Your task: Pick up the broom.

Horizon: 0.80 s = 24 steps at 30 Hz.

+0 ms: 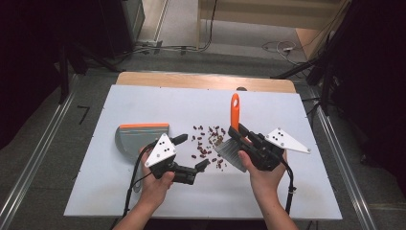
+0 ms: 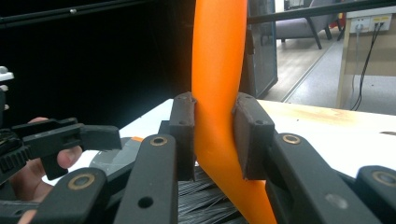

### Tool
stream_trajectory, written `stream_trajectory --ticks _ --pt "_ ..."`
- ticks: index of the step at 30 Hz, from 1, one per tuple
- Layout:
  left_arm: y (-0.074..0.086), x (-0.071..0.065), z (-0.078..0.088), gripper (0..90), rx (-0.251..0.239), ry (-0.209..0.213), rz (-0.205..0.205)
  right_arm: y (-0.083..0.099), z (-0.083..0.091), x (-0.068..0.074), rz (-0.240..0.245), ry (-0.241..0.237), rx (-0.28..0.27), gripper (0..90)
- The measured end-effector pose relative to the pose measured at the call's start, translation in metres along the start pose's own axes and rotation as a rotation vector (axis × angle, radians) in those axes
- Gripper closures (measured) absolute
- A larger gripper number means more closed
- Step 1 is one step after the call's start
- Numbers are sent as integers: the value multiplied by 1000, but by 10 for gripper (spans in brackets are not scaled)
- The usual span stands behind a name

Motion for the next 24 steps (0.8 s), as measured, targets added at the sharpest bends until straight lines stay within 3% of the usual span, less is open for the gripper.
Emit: stream_trajectory --ticks 6,15,20,24 --pt "-1 -8 -5 41 6 47 29 3 -3 7 14 -17 2 698" --pt "2 -21 -16 120 46 104 42 4 -7 18 28 -51 1 698" --pt "6 -25 -20 218 73 105 52 6 -8 26 41 -71 5 698" --pt "8 -25 -22 371 84 113 67 6 -9 32 45 -90 7 698"
Point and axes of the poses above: each handheld gripper's, and its own axes: z roughly backward along the jaws, y roughly out of its underside, x roughly to its left, the point moved 5 cm from there along -z, roughly forward along the jaws, and after that the axes turned 3 degrees about -x, right-handed, at the moved point
